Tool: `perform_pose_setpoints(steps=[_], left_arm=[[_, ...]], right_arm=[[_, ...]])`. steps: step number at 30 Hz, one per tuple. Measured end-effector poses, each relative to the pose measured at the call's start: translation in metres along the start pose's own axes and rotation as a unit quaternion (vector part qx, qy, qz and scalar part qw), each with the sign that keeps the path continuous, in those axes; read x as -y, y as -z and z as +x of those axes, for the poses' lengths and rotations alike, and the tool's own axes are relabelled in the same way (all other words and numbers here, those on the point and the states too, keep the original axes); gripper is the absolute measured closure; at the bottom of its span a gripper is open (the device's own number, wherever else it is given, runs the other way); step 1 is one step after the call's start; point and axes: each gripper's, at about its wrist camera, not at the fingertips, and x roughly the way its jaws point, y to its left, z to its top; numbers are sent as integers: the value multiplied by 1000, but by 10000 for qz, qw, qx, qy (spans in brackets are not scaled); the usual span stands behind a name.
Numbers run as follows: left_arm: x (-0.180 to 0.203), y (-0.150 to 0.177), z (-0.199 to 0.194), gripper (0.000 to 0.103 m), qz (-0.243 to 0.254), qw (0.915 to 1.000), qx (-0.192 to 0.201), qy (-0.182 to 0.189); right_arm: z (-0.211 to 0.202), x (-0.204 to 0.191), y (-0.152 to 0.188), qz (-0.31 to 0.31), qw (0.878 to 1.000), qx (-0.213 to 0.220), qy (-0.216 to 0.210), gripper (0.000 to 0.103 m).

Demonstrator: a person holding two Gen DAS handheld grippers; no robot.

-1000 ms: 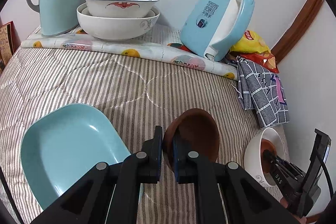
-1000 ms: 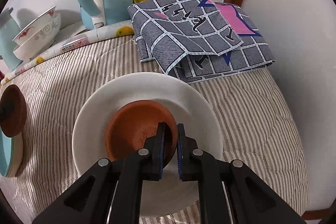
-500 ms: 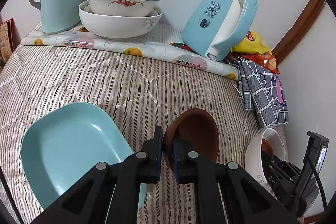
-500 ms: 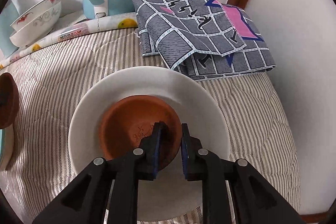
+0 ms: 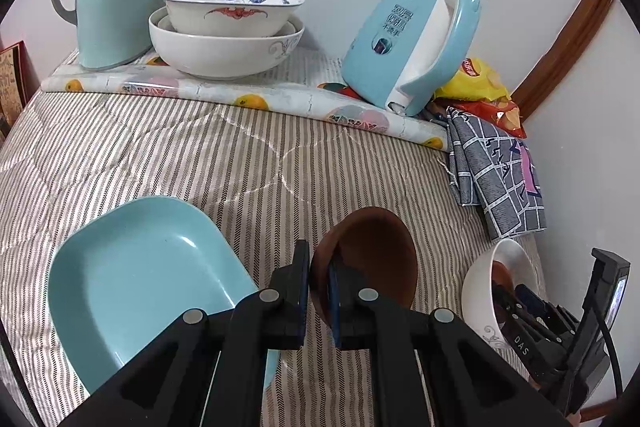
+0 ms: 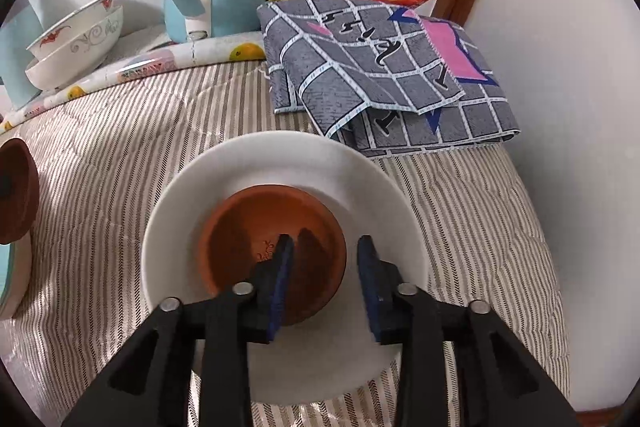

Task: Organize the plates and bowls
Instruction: 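Withdraw the right gripper while the left gripper carries its brown bowl over the white bowl, then lower the brown bowl into the white bowl and open the left gripper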

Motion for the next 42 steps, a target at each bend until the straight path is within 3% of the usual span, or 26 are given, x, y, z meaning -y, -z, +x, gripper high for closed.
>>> perform_pose_setpoints(steps=[11, 26, 42], left_arm=[[27, 6, -21, 94, 213, 9997, 129, 57], [98, 27, -30, 94, 709, 9970, 123, 289], [159, 43, 10, 94, 1034, 9931, -271, 478]], right_arm=[[-33, 21, 8, 308, 9989, 312, -184, 64], [-66, 89, 44, 841, 9950, 524, -90, 63], [-69, 150, 72, 1361, 9893, 517, 116, 63]])
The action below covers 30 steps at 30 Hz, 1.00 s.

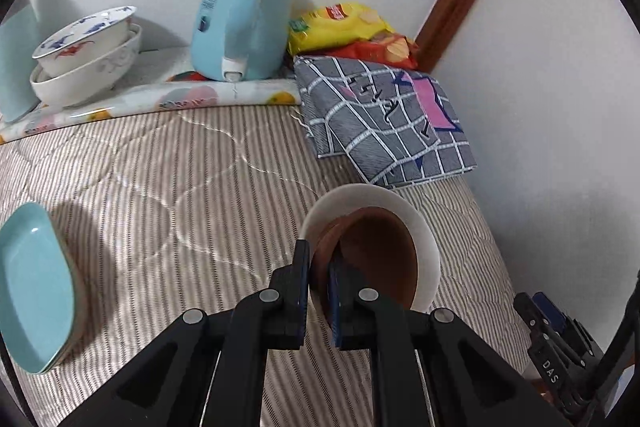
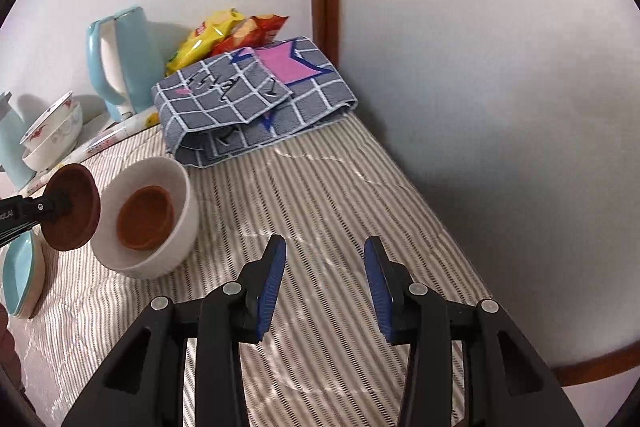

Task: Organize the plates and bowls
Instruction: 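Lower the brown bowl into the white bowl and open the left gripper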

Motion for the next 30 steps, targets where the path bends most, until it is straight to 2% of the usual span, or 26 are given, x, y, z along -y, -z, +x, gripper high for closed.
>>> perform_pose_setpoints(steps=[17, 30], left_arm=[[14, -9, 50, 94, 196, 9991, -354, -107], [15, -8, 63, 94, 139, 9989, -447, -7]], right_arm=[[21, 7, 6, 121, 9997, -185, 88, 63], [23, 6, 5, 115, 9997, -209, 104, 63]])
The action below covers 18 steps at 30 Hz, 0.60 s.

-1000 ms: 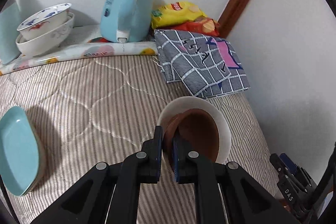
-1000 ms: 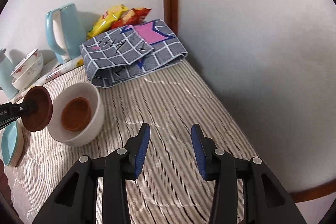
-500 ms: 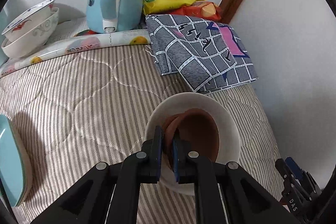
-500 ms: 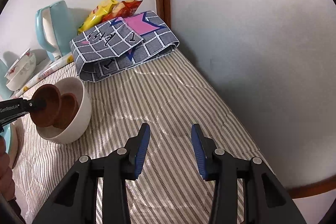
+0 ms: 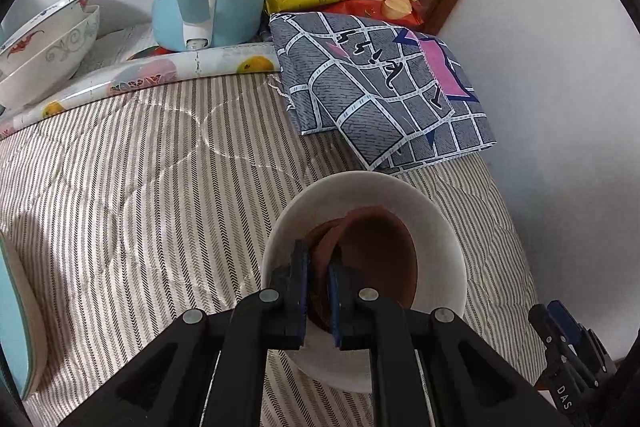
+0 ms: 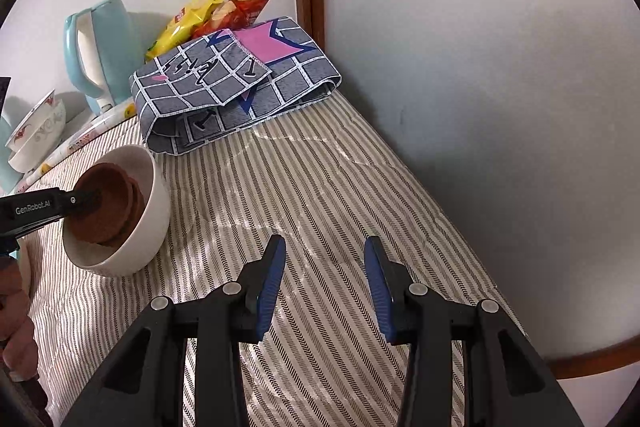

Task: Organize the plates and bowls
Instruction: 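Lower the brown bowl into the white bowl and open the left gripper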

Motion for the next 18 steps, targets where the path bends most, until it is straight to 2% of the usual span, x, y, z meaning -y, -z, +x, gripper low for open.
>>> perform_pose_setpoints(steps=[18], left_arm=[[2, 3, -1, 90, 75, 9998, -135, 126]], right_arm=[[-4, -10, 2, -83, 9999, -3, -120, 60]])
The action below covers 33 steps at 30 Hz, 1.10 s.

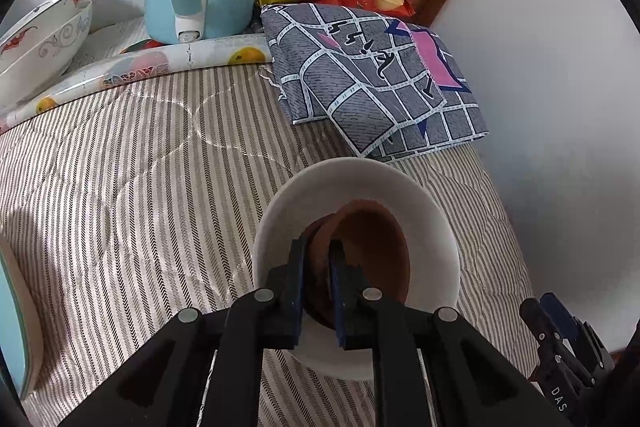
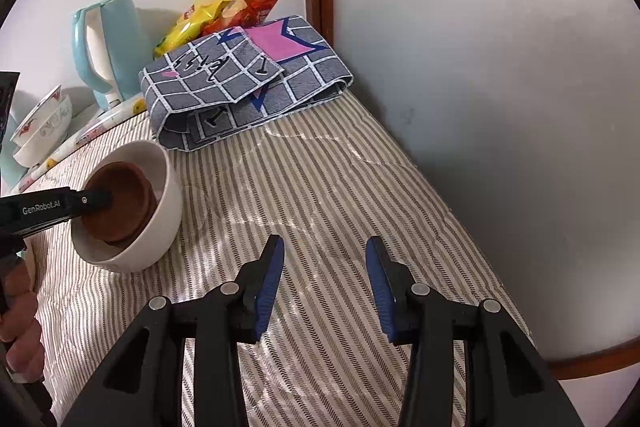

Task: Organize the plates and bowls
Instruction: 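Lower the brown bowl into the white bowl and open the left gripper, then move both grippers to the white bowl rim and close on it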

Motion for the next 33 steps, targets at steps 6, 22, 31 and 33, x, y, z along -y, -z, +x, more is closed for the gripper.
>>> perform_pose_setpoints(steps=[6, 22, 31, 33], left_arm=[[5, 3, -2, 85, 95, 9999, -78, -48], [5, 7, -38, 54, 310, 9991, 246, -175], [-23, 7, -49, 47, 62, 9986, 298, -440], [-26, 8, -49, 47, 42, 9984, 292, -491]], right_arm=[[-4, -6, 0, -48, 10000, 4, -47, 59], [-22, -21, -2, -206, 9994, 133, -230, 54], [-18, -36, -17, -162, 9975, 104, -685, 52], [-16, -41, -22, -157, 9960, 74, -881, 52]])
